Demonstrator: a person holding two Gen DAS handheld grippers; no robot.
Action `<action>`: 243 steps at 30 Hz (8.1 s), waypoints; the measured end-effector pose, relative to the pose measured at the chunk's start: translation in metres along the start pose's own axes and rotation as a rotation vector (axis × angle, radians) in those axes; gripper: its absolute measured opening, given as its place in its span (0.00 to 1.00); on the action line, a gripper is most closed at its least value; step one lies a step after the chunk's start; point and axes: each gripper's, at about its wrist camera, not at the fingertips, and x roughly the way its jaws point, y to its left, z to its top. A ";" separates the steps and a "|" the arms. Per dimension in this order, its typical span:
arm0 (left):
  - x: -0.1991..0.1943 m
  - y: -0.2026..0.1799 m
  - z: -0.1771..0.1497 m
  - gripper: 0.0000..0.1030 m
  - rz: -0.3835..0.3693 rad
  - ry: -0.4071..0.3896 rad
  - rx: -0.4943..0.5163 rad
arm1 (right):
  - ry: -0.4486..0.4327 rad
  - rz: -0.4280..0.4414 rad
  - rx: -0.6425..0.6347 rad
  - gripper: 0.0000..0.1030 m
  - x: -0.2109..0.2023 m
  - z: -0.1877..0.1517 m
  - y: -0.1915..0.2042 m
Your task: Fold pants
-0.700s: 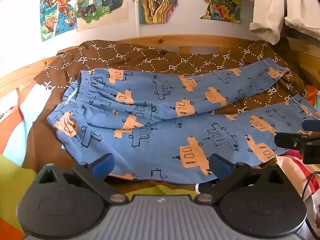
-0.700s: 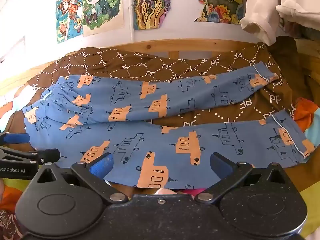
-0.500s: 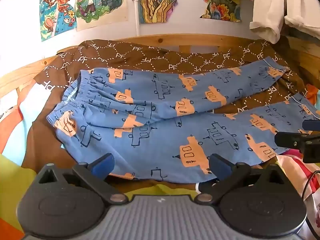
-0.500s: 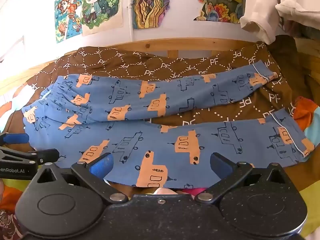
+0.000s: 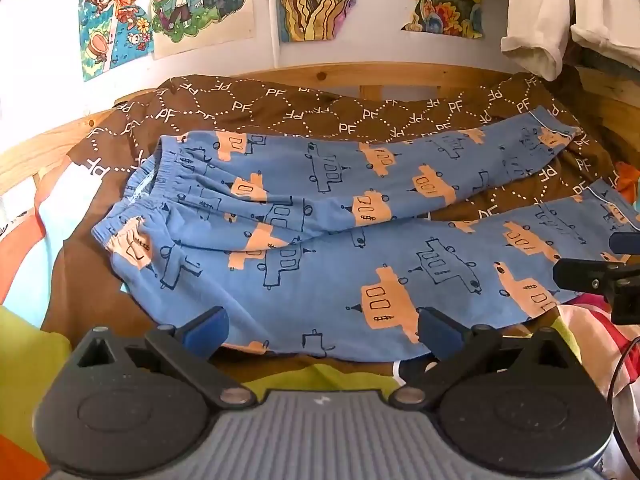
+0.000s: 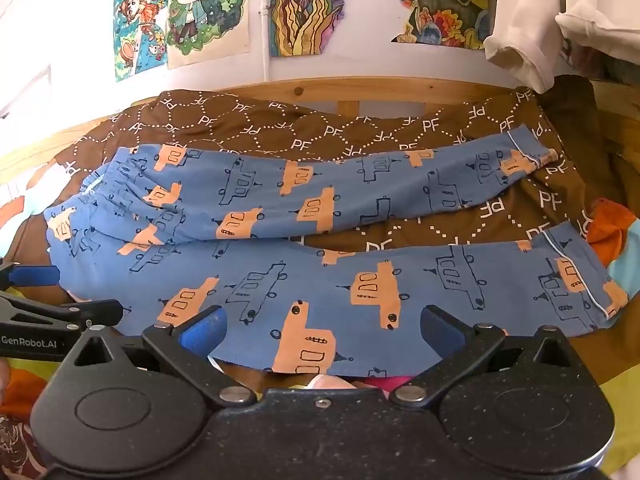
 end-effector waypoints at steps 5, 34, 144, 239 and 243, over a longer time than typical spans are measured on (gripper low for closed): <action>0.000 0.000 0.000 1.00 0.000 -0.001 0.000 | 0.004 -0.008 -0.002 0.99 0.000 0.000 0.000; 0.000 0.003 0.000 1.00 0.004 0.000 -0.002 | 0.005 -0.010 0.003 0.99 0.001 0.000 -0.002; 0.234 0.072 0.243 0.01 0.244 0.134 0.466 | 0.142 0.147 -0.640 0.00 0.313 0.256 -0.084; 0.036 0.070 0.018 0.02 -0.030 0.073 1.035 | 0.025 0.329 -0.710 0.00 0.032 -0.010 0.003; 0.037 0.070 0.017 0.02 -0.028 0.075 1.022 | 0.039 0.327 -0.710 0.00 0.036 -0.012 0.003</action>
